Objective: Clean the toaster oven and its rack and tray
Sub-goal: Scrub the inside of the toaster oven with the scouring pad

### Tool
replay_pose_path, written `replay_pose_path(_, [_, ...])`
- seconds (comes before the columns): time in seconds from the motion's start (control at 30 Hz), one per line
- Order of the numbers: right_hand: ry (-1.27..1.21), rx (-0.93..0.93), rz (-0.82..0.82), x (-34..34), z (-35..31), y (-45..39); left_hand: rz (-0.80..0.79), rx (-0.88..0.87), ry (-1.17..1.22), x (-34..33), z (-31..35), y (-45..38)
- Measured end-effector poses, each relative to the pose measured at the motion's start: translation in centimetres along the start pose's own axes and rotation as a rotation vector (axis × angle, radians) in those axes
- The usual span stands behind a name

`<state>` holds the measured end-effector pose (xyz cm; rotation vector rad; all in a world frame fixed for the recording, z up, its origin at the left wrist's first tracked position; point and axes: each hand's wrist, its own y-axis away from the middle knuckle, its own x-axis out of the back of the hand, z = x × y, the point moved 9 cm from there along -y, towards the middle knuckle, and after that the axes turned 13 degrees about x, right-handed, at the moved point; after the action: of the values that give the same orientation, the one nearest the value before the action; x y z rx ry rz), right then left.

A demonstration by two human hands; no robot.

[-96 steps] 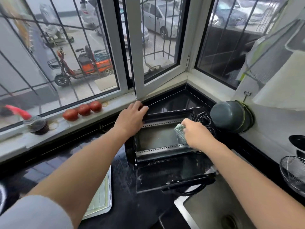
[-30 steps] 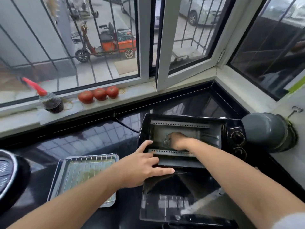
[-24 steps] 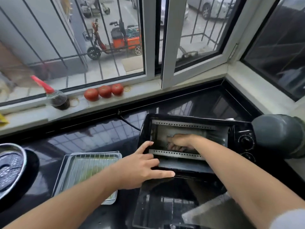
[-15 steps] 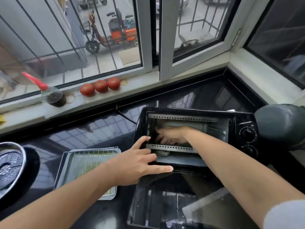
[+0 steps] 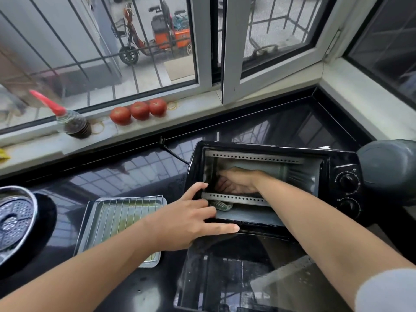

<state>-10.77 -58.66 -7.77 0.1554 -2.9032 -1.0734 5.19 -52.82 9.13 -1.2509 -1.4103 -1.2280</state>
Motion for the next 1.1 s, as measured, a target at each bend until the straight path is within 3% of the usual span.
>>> replay_pose_path(0.17, [0.395,-0.15,-0.023,4.5,1.3,2.7,0.008,0.013,0.03,0.2,-0.1,-0.1])
replay_pose_path(0.37, [0.049,-0.042,-0.138,-1.2,-0.5,0.9,-0.005,0.01,0.013,0.0,-0.3,-0.2])
replay_pose_path(0.57, [0.266,-0.134,-0.007,4.4,2.2,2.5,-0.002,0.003,0.017,0.1,0.0,-0.1])
replay_pose_path(0.73, [-0.004,-0.007,-0.034,-1.1,-1.2,1.0,0.015,0.003,0.029,0.2,-0.3,-0.2])
replay_pose_path(0.93, [0.327,-0.201,-0.001,5.4,2.4,3.8,0.011,0.004,0.033,0.2,-0.1,-0.1])
replay_pose_path(1.1, [0.108,-0.067,-0.102,-1.4,-1.6,1.6,0.008,0.011,0.017,0.2,-0.3,-0.1])
